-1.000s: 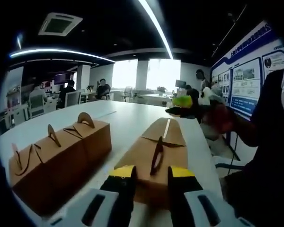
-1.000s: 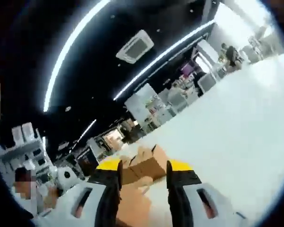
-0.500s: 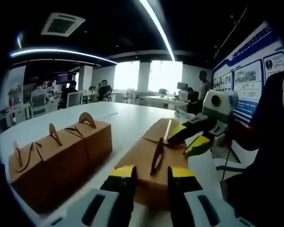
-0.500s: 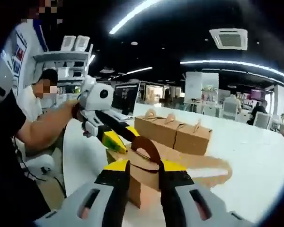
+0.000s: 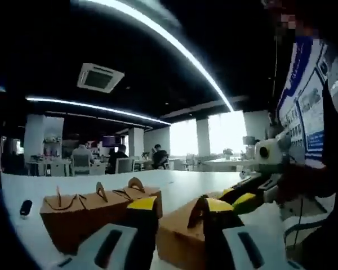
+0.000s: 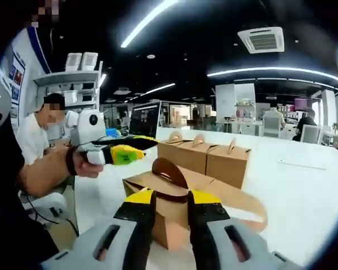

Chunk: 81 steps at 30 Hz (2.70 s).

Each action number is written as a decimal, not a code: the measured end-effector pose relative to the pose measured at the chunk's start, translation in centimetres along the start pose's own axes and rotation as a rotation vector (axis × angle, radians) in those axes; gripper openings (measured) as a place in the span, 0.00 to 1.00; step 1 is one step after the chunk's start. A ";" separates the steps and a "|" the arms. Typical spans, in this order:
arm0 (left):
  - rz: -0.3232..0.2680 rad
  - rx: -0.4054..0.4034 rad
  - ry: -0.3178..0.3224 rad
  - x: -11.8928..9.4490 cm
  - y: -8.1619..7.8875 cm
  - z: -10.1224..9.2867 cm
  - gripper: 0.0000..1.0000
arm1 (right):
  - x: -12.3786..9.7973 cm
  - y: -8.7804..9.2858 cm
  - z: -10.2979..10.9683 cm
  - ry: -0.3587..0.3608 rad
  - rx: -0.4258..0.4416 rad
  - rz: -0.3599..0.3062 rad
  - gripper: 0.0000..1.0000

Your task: Pick up one paper box from the group, open the paper box, and remove the item inside

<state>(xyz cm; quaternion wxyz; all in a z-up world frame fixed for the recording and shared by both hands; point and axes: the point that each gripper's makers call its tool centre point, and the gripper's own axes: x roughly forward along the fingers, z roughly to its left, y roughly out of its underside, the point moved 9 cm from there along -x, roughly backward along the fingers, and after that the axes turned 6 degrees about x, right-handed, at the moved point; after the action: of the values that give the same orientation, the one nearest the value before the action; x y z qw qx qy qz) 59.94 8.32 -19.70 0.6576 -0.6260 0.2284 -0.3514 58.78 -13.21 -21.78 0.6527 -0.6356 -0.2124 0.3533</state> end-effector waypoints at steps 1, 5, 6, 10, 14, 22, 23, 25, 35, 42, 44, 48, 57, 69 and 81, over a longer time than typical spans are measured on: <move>0.008 0.048 -0.056 -0.5 -0.5 -0.5 0.28 | 0.0 0.0 0.0 -0.001 -0.001 0.002 0.24; 0.154 0.201 -0.179 -1.3 -0.9 -1.6 0.27 | 0.0 0.0 0.1 -0.003 0.000 -0.006 0.24; 0.192 0.195 -0.209 -1.6 -0.7 -1.7 0.27 | -0.1 0.0 0.1 -0.003 0.000 -0.008 0.24; 0.227 0.109 -0.235 -2.2 -0.3 -2.6 0.28 | -0.1 0.0 0.0 -0.006 -0.001 -0.010 0.24; 0.242 0.166 -0.269 -2.9 -0.9 -3.4 0.28 | -0.1 -0.1 -0.1 -0.013 -0.011 -0.001 0.24; 0.317 0.460 -0.275 -2.0 -3.2 -4.9 0.33 | -0.2 -0.1 -0.1 -0.021 0.000 -0.004 0.24; 0.335 0.488 -0.266 -1.6 -3.3 -5.2 0.32 | -0.2 -0.1 0.0 -0.021 0.003 -0.007 0.24; 0.392 0.551 -0.233 -0.9 -3.5 -5.7 0.30 | -0.2 0.0 -0.1 -0.021 0.005 -0.011 0.24; 0.629 0.701 -0.013 2.5 -2.2 -8.1 0.27 | -0.2 0.0 0.0 -0.032 0.008 -0.013 0.24; 0.730 0.716 0.059 4.0 -1.9 -8.1 0.25 | -0.2 0.0 0.0 -0.035 0.013 -0.008 0.24; 0.741 0.723 0.063 4.2 -2.0 -8.2 0.24 | -0.2 0.0 -0.1 -0.041 0.018 -0.016 0.24; 0.784 0.732 0.072 4.5 -2.1 -8.4 0.23 | -0.1 0.0 -0.4 -0.052 0.012 -0.012 0.24; 0.842 0.795 0.051 4.7 -2.3 -8.4 0.25 | 0.0 0.0 -0.7 -0.063 0.000 -0.005 0.25; 0.814 0.864 -0.062 3.0 -1.7 -7.7 0.25 | 0.0 0.0 -0.9 -0.078 -0.014 -0.003 0.26; 0.679 0.874 -0.136 1.2 0.4 -8.5 0.06 | 0.2 -0.1 -1.1 -0.077 -0.023 -0.001 0.26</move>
<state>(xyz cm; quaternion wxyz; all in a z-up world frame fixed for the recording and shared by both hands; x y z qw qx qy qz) 54.52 1.81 -20.87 0.9456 -0.2075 0.2074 -0.1407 59.76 -13.80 -21.89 0.6368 -0.6290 -0.2418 0.3746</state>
